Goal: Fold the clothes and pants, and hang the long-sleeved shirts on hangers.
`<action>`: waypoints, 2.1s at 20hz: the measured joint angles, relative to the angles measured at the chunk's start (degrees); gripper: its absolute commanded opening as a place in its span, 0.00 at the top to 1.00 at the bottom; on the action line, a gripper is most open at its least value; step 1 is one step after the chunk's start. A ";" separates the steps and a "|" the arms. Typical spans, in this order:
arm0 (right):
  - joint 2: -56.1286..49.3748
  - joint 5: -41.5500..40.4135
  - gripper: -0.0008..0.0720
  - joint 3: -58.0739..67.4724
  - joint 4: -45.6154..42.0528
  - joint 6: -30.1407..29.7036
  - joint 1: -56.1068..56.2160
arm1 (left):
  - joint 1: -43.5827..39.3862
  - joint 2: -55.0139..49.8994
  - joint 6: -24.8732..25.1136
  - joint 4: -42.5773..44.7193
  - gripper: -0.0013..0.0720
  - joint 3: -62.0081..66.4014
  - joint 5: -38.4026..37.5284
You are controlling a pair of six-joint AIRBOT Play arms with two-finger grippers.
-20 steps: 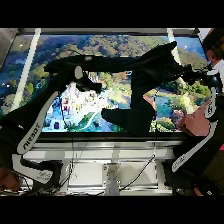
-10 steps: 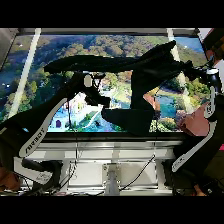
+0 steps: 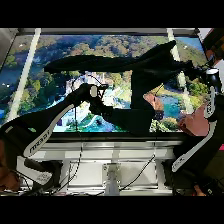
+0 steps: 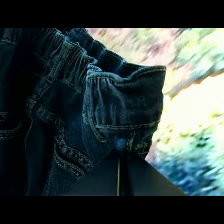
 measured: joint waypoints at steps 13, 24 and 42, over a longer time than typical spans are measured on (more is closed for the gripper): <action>8.04 -0.35 0.96 -0.02 -2.03 -0.15 0.02 | 4.35 12.83 -0.04 17.03 0.95 -0.09 20.96; 24.00 11.52 0.96 -0.26 -16.72 0.42 0.00 | 21.51 37.77 1.33 41.03 0.96 -0.46 26.12; 44.44 11.61 0.96 -28.89 -29.22 5.92 -4.61 | 24.76 39.54 3.78 38.21 0.02 -24.72 4.28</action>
